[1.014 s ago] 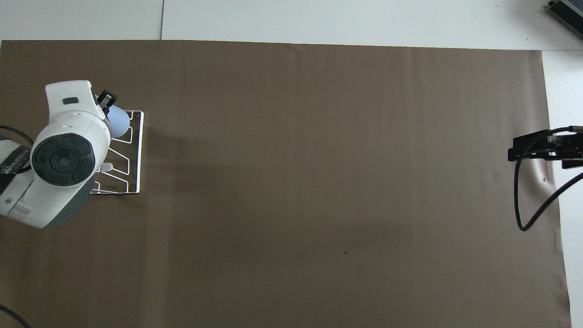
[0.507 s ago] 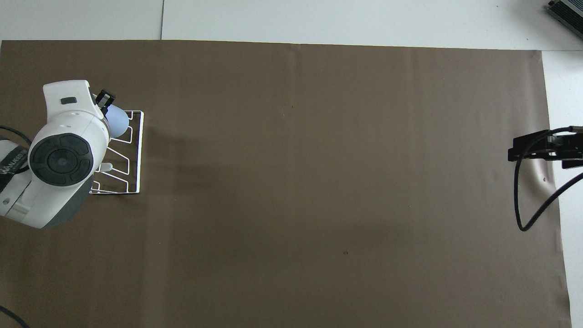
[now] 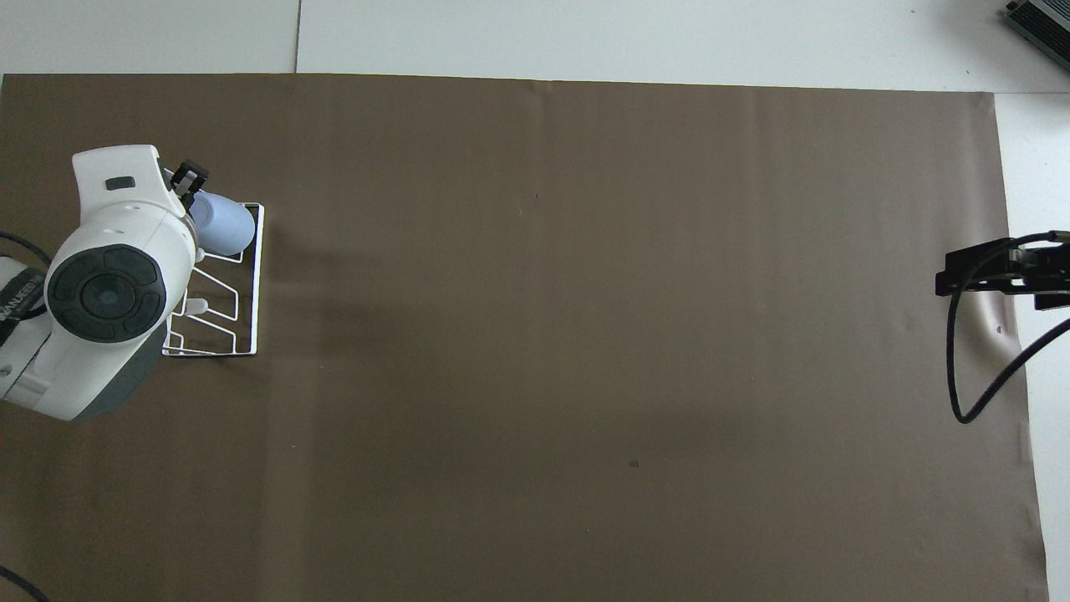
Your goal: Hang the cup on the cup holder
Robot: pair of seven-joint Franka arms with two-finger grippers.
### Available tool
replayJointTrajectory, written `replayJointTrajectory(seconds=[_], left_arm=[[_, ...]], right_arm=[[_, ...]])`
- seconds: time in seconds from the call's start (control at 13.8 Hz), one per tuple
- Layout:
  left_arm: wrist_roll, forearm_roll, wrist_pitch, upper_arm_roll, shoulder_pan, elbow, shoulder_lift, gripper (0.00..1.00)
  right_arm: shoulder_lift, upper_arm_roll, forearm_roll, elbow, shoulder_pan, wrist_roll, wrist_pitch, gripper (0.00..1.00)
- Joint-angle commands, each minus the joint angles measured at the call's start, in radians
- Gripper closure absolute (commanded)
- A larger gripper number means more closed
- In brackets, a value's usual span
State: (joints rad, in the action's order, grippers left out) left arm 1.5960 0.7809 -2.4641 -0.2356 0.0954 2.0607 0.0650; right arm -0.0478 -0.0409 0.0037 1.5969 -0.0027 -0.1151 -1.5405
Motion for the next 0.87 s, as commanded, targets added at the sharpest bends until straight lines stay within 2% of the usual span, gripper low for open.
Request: replayJointTrajectory(seconds=[0.0,0.22,0.29,0.36,0.58,0.8], left_arm=[[-0.008,-0.012,0.017,-0.007,0.009,-0.002,-0.014,0.14],[-0.016,-0.012,0.046,-0.011,0.004,-0.017,-0.027,0.08],[-0.019,-0.012,0.05,-0.011,0.004,-0.017,-0.037,0.02],[-0.027,-0.012,0.056,-0.013,0.003,-0.017,-0.045,0.0],[-0.067,-0.014,0.063,-0.019,-0.002,-0.017,-0.063,0.0],[-0.132,-0.102,0.063,-0.03,-0.003,-0.031,-0.077,0.0]], right_arm=[[-0.014,0.007,-0.007,0.015,-0.02,0.028,-0.018,0.0],[-0.014,0.035,-0.007,0.014,-0.036,0.028,-0.018,0.0],[-0.014,0.032,-0.007,0.015,-0.03,0.026,-0.018,0.0],[-0.014,0.032,-0.007,0.015,-0.029,0.026,-0.018,0.0],[-0.014,0.036,-0.007,0.015,-0.048,0.028,-0.018,0.0],[-0.014,0.038,-0.005,0.015,-0.049,0.026,-0.018,0.0]])
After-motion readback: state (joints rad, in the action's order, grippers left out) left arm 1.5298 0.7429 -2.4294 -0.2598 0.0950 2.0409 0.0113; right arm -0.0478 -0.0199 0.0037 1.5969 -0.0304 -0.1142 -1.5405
